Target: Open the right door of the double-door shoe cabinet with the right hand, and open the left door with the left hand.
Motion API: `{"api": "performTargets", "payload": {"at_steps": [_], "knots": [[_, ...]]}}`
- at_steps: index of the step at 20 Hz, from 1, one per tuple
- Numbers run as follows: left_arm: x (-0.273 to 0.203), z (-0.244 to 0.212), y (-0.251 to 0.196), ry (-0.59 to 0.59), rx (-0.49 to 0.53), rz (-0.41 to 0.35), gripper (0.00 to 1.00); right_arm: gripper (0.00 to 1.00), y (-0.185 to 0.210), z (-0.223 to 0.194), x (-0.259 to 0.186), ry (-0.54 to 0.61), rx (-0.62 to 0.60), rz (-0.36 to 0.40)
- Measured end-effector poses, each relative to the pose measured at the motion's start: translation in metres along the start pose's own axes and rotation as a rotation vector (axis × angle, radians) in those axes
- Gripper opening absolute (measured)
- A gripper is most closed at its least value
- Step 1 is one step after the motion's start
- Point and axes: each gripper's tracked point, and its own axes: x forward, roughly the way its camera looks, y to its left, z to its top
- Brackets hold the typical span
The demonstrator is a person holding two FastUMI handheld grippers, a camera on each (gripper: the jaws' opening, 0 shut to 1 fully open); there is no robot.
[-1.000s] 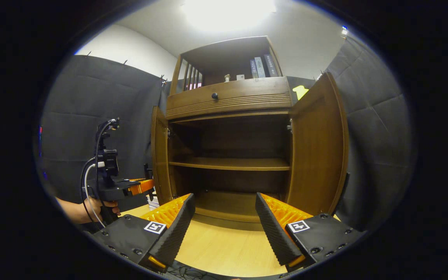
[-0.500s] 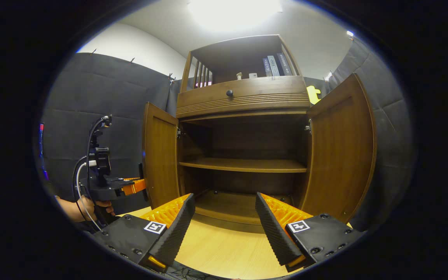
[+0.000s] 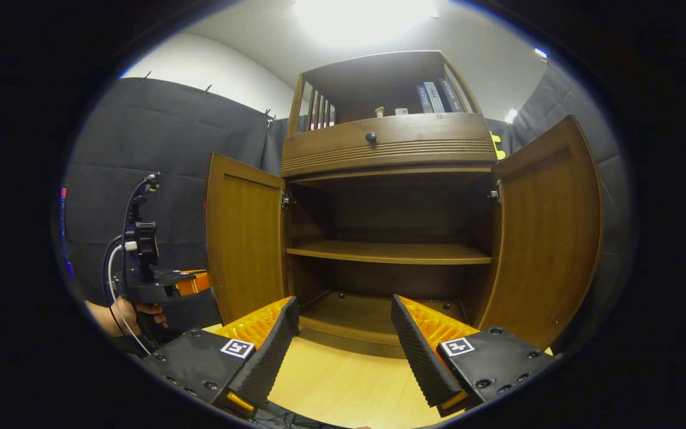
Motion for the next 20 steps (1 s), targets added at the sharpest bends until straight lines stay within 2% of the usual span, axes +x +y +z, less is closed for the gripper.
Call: {"api": "performTargets", "payload": {"at_steps": [12, 14, 18, 20], "knots": [[0.004, 0.001, 0.037, -0.011, 0.022, -0.099, 0.14, 0.98, 0.048, -0.005, 0.018, 0.011, -0.014, -0.016], [0.001, 0.001, 0.046, -0.013, 0.032, -0.100, 0.11, 0.98, 0.055, -0.003, 0.019, 0.008, -0.015, -0.024], [-0.009, 0.002, 0.073, -0.010, 0.026, -0.072, 0.13, 0.99, 0.060, 0.001, 0.018, -0.003, -0.010, -0.039], [-0.014, 0.003, 0.072, -0.010, 0.006, -0.076, 0.14, 0.99, 0.059, 0.002, 0.014, -0.005, -0.007, -0.042]]}}
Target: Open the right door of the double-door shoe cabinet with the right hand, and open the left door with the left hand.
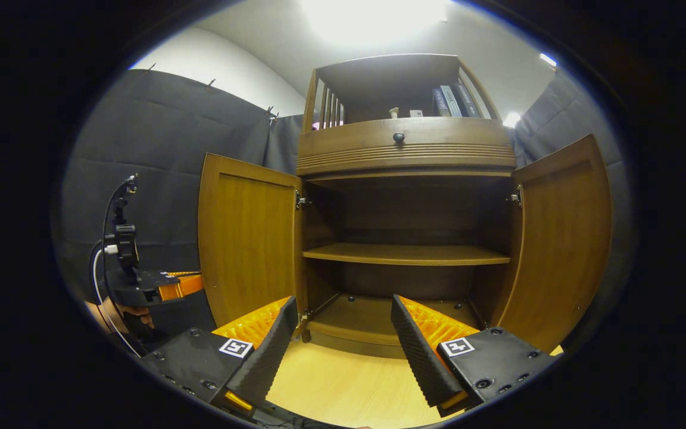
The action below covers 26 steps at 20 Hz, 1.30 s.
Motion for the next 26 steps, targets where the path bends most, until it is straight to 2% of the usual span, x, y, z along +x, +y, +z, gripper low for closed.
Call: {"api": "performTargets", "payload": {"at_steps": [4, 5, 6, 8, 9, 10, 11, 12, 13, 14, 17, 18, 19, 20, 21, 26], "knots": [[-0.009, 0.009, -0.002, -0.017, 0.030, 0.000, 0.14, 0.99, -0.013, 0.008, -0.013, -0.024, -0.006, -0.016], [-0.019, 0.013, -0.006, -0.021, 0.035, -0.002, 0.11, 0.99, -0.017, 0.009, -0.017, -0.029, -0.007, -0.017], [-0.029, 0.017, -0.013, -0.027, 0.036, -0.004, 0.12, 0.99, -0.024, 0.011, -0.023, -0.034, -0.012, -0.020], [-0.054, 0.020, -0.035, -0.037, 0.031, -0.004, 0.14, 0.99, -0.036, 0.012, -0.034, -0.043, -0.020, -0.025], [-0.065, 0.022, -0.047, -0.040, 0.028, -0.006, 0.14, 0.94, -0.043, 0.013, -0.040, -0.047, -0.021, -0.026], [-0.071, 0.025, -0.055, -0.041, 0.028, -0.008, 0.14, 0.99, -0.050, 0.014, -0.046, -0.049, -0.018, -0.029], [-0.076, 0.028, -0.065, -0.041, 0.033, -0.010, 0.14, 0.94, -0.057, 0.014, -0.053, -0.052, -0.016, -0.032], [-0.083, 0.029, -0.074, -0.043, 0.038, -0.014, 0.14, 0.99, -0.065, 0.016, -0.060, -0.056, -0.016, -0.040], [-0.086, 0.032, -0.085, -0.043, 0.045, -0.021, 0.14, 0.94, -0.073, 0.017, -0.066, -0.059, -0.020, -0.050], [-0.092, 0.034, -0.096, -0.040, 0.049, -0.031, 0.14, 0.99, -0.084, 0.018, -0.075, -0.063, -0.025, -0.064], [-0.107, 0.030, -0.128, -0.033, 0.061, -0.061, 0.12, 0.98, -0.111, 0.020, -0.098, -0.074, -0.028, -0.101], [-0.111, 0.029, -0.137, -0.029, 0.063, -0.067, 0.13, 0.94, -0.121, 0.020, -0.105, -0.074, -0.027, -0.116], [-0.117, 0.027, -0.148, -0.026, 0.061, -0.076, 0.14, 0.94, -0.129, 0.019, -0.112, -0.072, -0.026, -0.127], [-0.120, 0.028, -0.156, -0.024, 0.059, -0.082, 0.14, 0.94, -0.136, 0.018, -0.120, -0.070, -0.023, -0.137], [-0.124, 0.026, -0.163, -0.022, 0.057, -0.085, 0.11, 0.94, -0.144, 0.018, -0.126, -0.071, -0.020, -0.148], [-0.147, 0.020, -0.186, -0.015, 0.052, -0.093, 0.12, 0.94, -0.171, 0.017, -0.149, -0.073, -0.020, -0.186]]}}
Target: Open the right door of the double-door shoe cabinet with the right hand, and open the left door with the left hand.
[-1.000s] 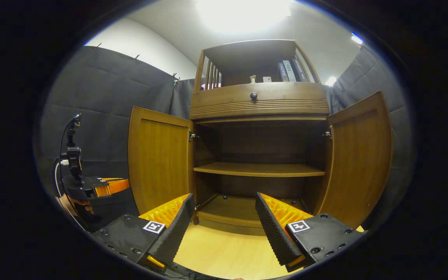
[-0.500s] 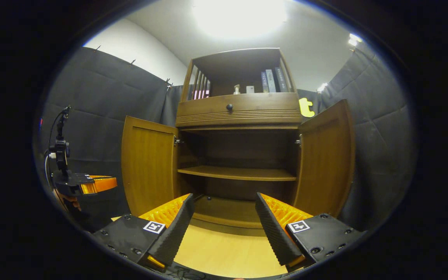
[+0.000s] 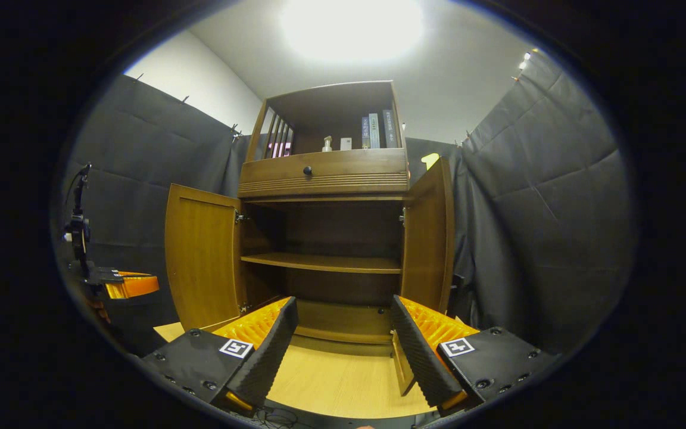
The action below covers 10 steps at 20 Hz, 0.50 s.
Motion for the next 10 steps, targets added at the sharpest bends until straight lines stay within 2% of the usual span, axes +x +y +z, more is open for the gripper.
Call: {"api": "performTargets", "payload": {"at_steps": [3, 4, 5, 6, 7, 8, 9, 10], "knots": [[-0.008, -0.001, -0.006, 0.002, 0.008, 0.010, 0.14, 0.94, -0.007, -0.003, -0.006, 0.001, 0.005, -0.008], [-0.009, -0.002, -0.005, 0.002, 0.013, 0.017, 0.14, 0.99, -0.010, -0.004, -0.008, 0.002, 0.006, -0.011], [-0.008, -0.001, -0.006, 0.003, 0.019, 0.022, 0.14, 0.94, -0.010, -0.004, -0.010, 0.003, 0.008, -0.010], [-0.011, -0.003, -0.006, 0.005, 0.024, 0.024, 0.14, 0.99, -0.011, -0.004, -0.011, 0.002, 0.010, -0.011], [-0.013, -0.001, -0.006, 0.003, 0.027, 0.032, 0.18, 0.94, -0.013, -0.005, -0.012, 0.002, 0.010, -0.013], [-0.013, -0.001, -0.007, 0.003, 0.025, 0.030, 0.17, 0.99, -0.014, -0.005, -0.012, 0.002, 0.011, -0.014], [-0.014, -0.002, -0.007, 0.003, 0.025, 0.035, 0.17, 0.94, -0.015, -0.005, -0.012, 0.002, 0.012, -0.015], [-0.012, 0.000, -0.005, -0.001, 0.026, 0.040, 0.17, 0.94, -0.015, -0.004, -0.012, 0.001, 0.013, -0.015]]}}
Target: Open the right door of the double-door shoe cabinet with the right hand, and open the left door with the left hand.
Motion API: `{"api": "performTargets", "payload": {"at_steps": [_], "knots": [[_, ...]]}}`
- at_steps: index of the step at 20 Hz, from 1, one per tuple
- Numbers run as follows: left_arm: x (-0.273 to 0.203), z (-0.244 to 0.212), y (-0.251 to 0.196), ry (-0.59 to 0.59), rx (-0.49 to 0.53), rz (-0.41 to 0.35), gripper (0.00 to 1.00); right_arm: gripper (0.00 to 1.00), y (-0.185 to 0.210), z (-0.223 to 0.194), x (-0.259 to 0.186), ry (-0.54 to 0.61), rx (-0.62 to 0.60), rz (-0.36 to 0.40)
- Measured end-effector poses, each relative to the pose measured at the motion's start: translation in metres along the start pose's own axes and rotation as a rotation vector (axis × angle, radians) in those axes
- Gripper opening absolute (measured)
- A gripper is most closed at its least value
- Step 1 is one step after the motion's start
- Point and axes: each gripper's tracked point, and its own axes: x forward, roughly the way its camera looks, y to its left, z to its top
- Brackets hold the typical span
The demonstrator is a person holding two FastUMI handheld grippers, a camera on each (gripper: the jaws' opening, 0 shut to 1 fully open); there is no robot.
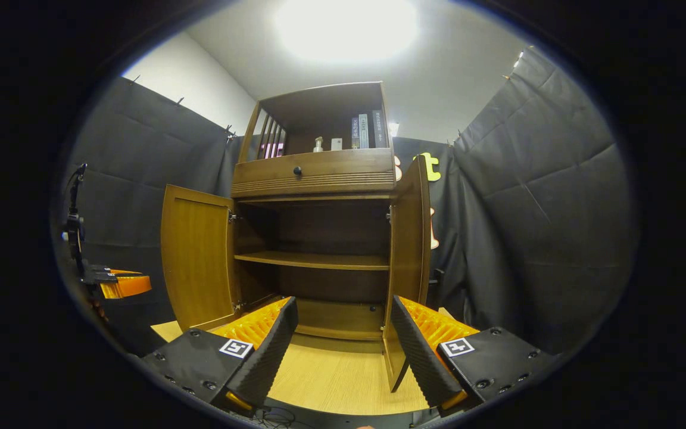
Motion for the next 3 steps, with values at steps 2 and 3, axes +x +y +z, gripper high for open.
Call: {"api": "performTargets", "payload": {"at_steps": [2, 3], "knots": [[-0.0005, 0.0000, 0.0016, -0.002, -0.004, 0.005, 0.17, 0.99, -0.0005, 0.0013, -0.0010, -0.004, 0.000, -0.001], [-0.0026, 0.0003, 0.0011, -0.003, -0.008, 0.003, 0.17, 0.94, -0.0004, 0.0014, -0.0006, -0.005, -0.002, -0.002]]}}
